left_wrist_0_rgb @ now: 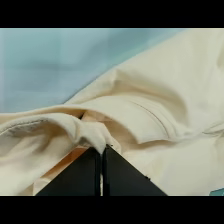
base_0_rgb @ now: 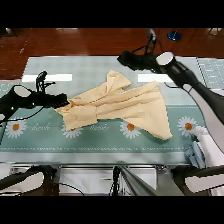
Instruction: Fold the shirts.
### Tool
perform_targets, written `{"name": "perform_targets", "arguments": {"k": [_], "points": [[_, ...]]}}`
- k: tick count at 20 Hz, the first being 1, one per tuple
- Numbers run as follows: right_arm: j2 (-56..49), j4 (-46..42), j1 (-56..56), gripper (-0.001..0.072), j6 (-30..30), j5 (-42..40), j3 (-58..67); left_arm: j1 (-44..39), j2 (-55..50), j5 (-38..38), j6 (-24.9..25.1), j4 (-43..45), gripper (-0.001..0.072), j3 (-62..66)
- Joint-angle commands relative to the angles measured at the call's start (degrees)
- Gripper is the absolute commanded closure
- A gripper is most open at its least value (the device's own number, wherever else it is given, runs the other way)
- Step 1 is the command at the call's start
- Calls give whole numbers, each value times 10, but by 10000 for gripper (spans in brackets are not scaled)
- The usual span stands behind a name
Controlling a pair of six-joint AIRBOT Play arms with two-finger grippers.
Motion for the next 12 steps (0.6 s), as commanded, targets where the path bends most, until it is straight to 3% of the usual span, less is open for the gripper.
{"name": "perform_targets", "arguments": {"k": [1, 3, 7, 12], "points": [[67, -66, -91, 297, 30, 118, 1, 0, 0, -3, 5, 0, 675, 0], [99, -147, -185, 296, 77, 230, 1, 0, 0, -3, 13, 0, 675, 0], [105, -279, -317, 276, 92, 404, 0, 0, 0, -3, 15, 0, 675, 0], [40, -317, -348, 170, 91, 414, -1, 0, 0, -7, 15, 0, 675, 0]]}}
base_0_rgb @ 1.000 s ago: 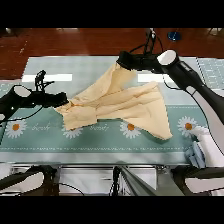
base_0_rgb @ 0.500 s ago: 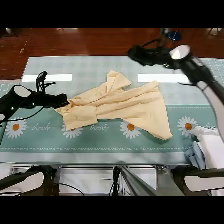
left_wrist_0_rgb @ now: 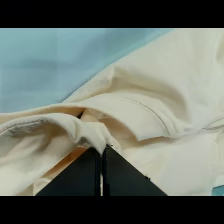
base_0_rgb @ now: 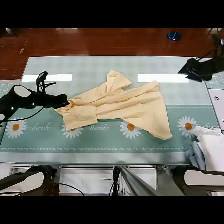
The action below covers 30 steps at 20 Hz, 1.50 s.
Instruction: Fold the shirts.
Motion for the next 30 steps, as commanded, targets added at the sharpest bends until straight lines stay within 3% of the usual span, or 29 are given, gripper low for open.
{"name": "perform_targets", "arguments": {"k": [1, 3, 9, 18, 20, 21, 22, 23, 26, 30], "points": [[-53, -34, -24, 170, 5, 35, 0, 0, 0, -8, 0, 0, 675, 0], [-103, 14, -21, 169, -17, 33, 0, 0, 0, -21, 0, 0, 675, 0], [-195, 268, -20, 171, -113, -39, 0, 0, 0, -30, 0, 0, 675, 0], [-236, 266, 44, 179, -115, -105, 0, 0, 0, -49, 0, 0, 674, 26], [-236, 265, 68, 264, -113, -136, 0, 0, 0, -49, 1, 0, 674, 36], [-236, 266, 79, 399, -112, -157, 0, 0, 0, -48, 2, 0, 674, 39], [-236, 267, 88, 600, -113, -178, 0, 0, 0, -49, 2, 0, 674, 41], [-231, 279, 95, 688, -116, -190, 0, 0, 0, -49, 2, 2, 674, 42], [-180, 358, 90, 688, -183, -175, 2, 9, 3, -87, 2, 6, 674, 67], [-32, 372, 62, 689, -191, -139, 38, 40, 50, -164, 2, 4, 676, 184]]}}
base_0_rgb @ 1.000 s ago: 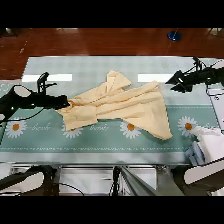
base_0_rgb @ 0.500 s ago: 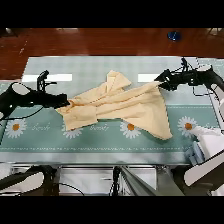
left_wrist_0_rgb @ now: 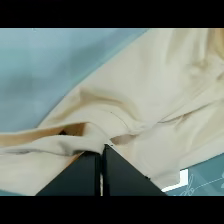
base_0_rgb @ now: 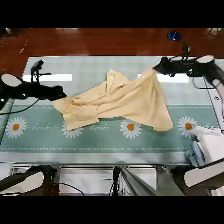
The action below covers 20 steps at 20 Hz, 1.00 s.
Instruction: Fold the shirts.
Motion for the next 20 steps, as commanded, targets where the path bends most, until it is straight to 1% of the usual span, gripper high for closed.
{"name": "perform_targets", "arguments": {"k": [1, 4, 8, 10, 12, 15, 17, 19, 20], "points": [[120, 24, -19, 689, -17, 23, 41, 26, 50, -57, -1, -1, 676, 110], [216, 19, -34, 689, 10, 24, 108, 55, 117, -55, -7, -1, 676, 251], [308, 11, -39, 689, 52, 23, 197, 83, 191, -44, -7, -1, 676, 423], [353, -7, -39, 689, 74, 22, 233, 89, 225, -33, -7, 0, 676, 477], [401, -47, -39, 689, 107, 22, 269, 89, 259, -30, -7, 16, 676, 512], [474, -103, -39, 689, 163, 33, 287, 89, 323, -37, -52, 62, 676, 530], [521, -168, -39, 689, 208, 86, 287, 89, 369, -77, -84, 101, 677, 530], [556, -254, -39, 689, 245, 167, 287, 89, 405, -144, -122, 138, 677, 530], [570, -298, -39, 689, 257, 208, 287, 89, 417, -182, -132, 154, 677, 530]]}}
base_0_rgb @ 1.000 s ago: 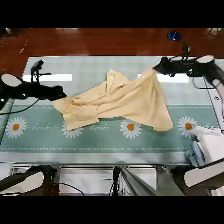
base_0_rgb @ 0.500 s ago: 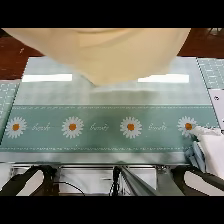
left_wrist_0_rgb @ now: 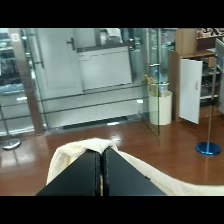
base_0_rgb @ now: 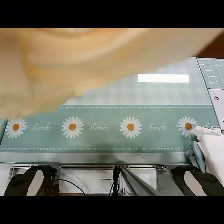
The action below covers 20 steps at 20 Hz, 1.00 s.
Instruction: Fold the shirts.
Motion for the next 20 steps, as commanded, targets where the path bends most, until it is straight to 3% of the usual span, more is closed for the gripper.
{"name": "perform_targets", "arguments": {"k": [1, 6, 9, 12, 14, 16, 20], "points": [[63, -164, 0, 689, 71, 139, 6, 1, 57, -124, -53, 78, 677, 7], [55, -312, 0, 689, 42, 283, 6, 1, 47, -268, -53, 119, 677, 6], [-15, -365, 0, 690, -11, 373, 5, 1, 14, -287, -53, 119, 677, -51], [-122, -361, 0, 689, -29, 377, 6, 0, -40, -263, -53, 111, 677, -171], [-210, -342, 10, 690, -34, 377, 6, -2, -96, -254, -53, 52, 677, -242], [-294, -340, 38, 690, -38, 363, 6, -19, -155, -186, -53, 2, 677, -287], [-422, -341, 100, 689, -47, 248, 6, -87, -294, -30, -53, 1, 677, -293]]}}
